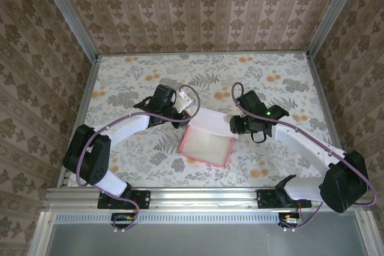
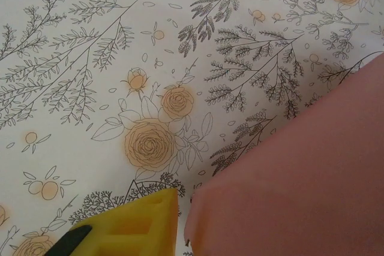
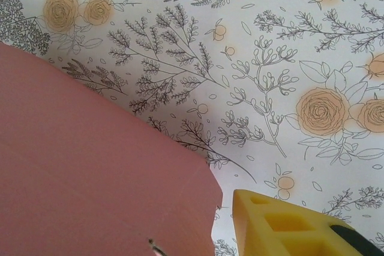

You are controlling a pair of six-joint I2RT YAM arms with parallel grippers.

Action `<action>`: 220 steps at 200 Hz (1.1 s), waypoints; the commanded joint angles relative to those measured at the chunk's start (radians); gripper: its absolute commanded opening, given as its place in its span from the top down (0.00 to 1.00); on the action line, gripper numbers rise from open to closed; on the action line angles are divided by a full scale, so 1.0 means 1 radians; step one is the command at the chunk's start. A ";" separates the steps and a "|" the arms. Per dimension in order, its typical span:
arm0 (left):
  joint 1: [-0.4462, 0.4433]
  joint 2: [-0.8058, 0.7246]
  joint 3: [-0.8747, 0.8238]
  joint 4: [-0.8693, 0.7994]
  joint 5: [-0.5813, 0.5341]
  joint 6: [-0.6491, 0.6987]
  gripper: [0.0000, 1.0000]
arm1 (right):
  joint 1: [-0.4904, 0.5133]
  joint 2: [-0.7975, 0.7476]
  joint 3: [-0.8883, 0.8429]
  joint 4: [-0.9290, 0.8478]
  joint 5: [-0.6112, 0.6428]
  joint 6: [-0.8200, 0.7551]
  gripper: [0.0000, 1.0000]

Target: Fold the paper box

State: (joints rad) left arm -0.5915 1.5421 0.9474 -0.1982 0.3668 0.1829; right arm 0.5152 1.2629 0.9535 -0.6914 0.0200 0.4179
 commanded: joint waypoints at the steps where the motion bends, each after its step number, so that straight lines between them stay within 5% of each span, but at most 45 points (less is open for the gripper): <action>1: -0.005 -0.034 0.026 -0.042 0.012 0.002 0.76 | 0.006 -0.026 -0.014 -0.041 0.018 -0.014 0.67; 74: -0.005 -0.046 0.044 -0.105 0.017 0.014 0.71 | 0.006 -0.021 -0.011 -0.070 0.018 -0.027 0.65; 220: -0.045 -0.045 0.086 -0.125 -0.024 -0.074 1.00 | 0.013 -0.027 -0.001 -0.045 0.030 0.023 0.92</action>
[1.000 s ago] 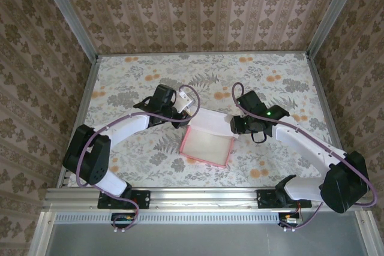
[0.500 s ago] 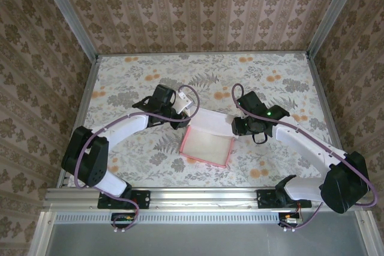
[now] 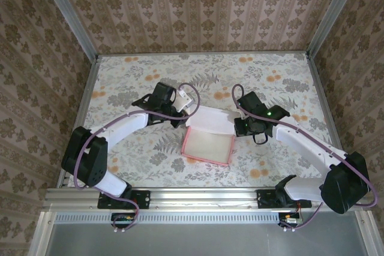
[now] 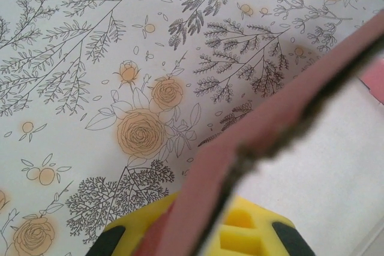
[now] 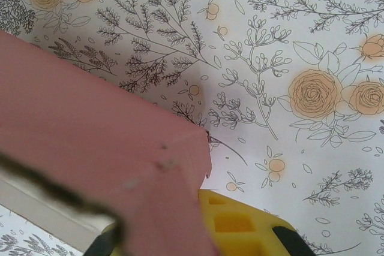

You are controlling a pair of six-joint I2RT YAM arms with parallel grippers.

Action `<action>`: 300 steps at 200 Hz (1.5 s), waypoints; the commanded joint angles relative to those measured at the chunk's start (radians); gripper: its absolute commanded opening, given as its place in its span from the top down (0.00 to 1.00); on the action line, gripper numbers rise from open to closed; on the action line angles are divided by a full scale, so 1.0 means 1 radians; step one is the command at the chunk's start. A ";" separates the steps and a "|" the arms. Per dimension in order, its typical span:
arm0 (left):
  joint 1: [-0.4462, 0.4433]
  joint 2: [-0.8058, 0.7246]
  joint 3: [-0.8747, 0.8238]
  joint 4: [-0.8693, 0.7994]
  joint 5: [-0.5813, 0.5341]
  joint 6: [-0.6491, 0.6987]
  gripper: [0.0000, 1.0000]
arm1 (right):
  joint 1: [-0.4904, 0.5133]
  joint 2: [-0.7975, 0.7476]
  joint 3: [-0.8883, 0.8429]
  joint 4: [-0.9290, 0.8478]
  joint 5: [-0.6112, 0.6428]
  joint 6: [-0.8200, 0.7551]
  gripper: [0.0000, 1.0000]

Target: Fold the paper box

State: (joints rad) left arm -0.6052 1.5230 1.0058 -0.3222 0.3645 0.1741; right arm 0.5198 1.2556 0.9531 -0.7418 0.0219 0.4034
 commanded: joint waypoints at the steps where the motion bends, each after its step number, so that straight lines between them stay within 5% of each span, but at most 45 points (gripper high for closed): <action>1: -0.033 -0.026 0.028 0.000 -0.024 -0.069 1.00 | 0.008 -0.020 0.000 0.006 0.028 0.038 0.92; 50: -0.129 0.006 0.076 0.065 -0.201 -0.185 1.00 | 0.008 0.010 0.046 0.089 0.130 0.085 0.93; 151: -0.116 0.095 0.040 0.311 -0.443 -0.240 1.00 | 0.005 0.041 -0.022 0.397 0.242 0.053 0.98; 300: -0.117 0.061 -0.153 0.520 -0.341 -0.475 1.00 | 0.017 -0.030 -0.258 0.616 0.256 0.075 0.99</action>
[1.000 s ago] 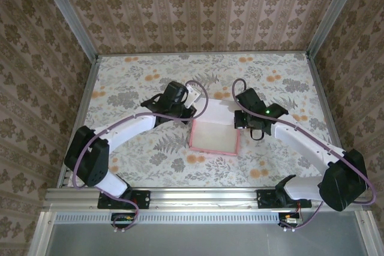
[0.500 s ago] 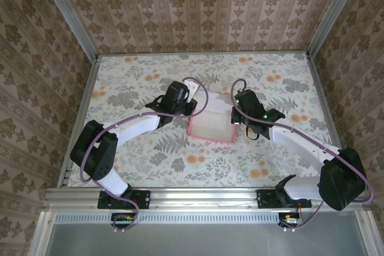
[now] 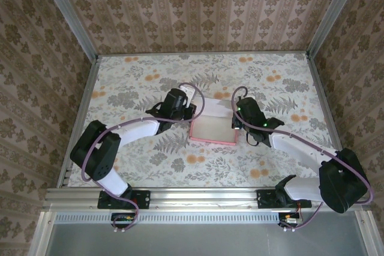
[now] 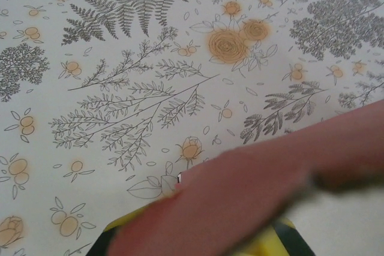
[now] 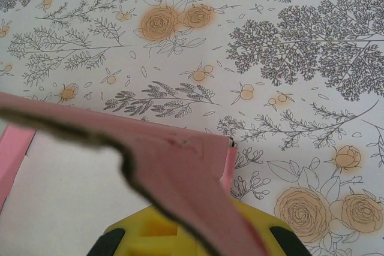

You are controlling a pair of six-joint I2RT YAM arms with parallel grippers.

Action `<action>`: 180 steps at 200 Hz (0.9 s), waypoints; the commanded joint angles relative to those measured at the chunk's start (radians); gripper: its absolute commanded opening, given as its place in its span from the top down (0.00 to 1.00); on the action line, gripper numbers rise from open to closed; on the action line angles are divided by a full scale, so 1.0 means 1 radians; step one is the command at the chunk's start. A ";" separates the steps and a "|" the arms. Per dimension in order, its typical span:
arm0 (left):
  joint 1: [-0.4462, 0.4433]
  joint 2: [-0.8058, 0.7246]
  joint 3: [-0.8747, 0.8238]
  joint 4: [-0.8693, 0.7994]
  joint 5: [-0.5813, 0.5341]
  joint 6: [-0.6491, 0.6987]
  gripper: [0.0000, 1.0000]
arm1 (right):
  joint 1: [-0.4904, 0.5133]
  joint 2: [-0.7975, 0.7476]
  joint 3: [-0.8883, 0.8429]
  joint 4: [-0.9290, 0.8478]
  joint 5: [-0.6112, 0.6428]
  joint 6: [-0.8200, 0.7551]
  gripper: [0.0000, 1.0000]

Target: Fold the paper box

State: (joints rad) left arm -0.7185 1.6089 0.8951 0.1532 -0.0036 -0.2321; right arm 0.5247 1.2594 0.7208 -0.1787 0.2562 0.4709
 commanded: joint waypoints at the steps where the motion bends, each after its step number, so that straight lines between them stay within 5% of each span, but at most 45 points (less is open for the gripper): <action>1: -0.004 -0.025 -0.043 0.045 0.027 -0.072 1.00 | 0.012 -0.034 -0.026 0.053 0.021 0.008 1.00; 56: -0.021 -0.061 -0.112 0.105 0.017 -0.177 1.00 | 0.032 -0.053 -0.060 0.057 0.036 0.019 1.00; 180: -0.117 -0.099 -0.352 0.404 -0.114 -0.155 1.00 | 0.095 -0.176 -0.238 0.146 0.081 0.056 0.99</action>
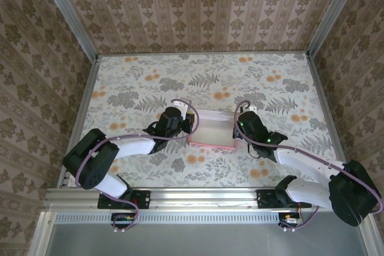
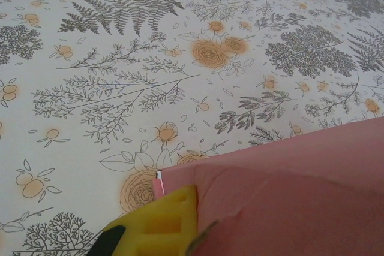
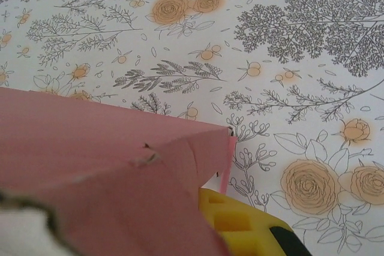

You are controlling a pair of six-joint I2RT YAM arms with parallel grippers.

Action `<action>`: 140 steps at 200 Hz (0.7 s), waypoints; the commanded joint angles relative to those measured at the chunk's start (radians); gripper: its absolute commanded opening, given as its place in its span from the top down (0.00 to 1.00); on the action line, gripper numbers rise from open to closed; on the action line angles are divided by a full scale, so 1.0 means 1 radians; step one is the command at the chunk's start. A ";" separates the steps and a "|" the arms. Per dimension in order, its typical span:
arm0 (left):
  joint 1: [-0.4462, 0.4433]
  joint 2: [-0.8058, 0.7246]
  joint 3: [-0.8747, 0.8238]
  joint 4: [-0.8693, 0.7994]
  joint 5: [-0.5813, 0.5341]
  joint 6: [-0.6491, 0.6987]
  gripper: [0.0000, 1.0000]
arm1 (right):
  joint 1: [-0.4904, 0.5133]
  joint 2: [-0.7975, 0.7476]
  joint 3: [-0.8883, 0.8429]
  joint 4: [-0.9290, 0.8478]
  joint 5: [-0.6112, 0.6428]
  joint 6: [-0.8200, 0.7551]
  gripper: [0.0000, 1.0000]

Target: Fold the paper box

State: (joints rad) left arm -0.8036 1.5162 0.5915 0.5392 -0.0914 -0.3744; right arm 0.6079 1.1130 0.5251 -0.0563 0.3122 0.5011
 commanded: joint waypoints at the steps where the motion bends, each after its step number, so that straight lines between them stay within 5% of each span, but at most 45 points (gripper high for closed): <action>1: -0.033 -0.006 -0.050 0.022 -0.029 -0.013 1.00 | 0.012 -0.030 -0.043 0.026 0.025 0.027 0.99; 99: -0.086 0.096 -0.219 0.364 -0.108 0.005 1.00 | 0.038 -0.078 -0.149 0.096 0.035 0.064 0.95; 140: -0.089 0.129 -0.228 0.417 -0.143 0.044 1.00 | 0.036 -0.180 -0.151 0.027 -0.012 0.044 0.80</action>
State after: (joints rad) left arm -0.8833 1.6035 0.3916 0.9859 -0.2211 -0.3557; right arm 0.6407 0.9970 0.3870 0.0486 0.3283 0.5488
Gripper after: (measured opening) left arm 0.043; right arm 0.164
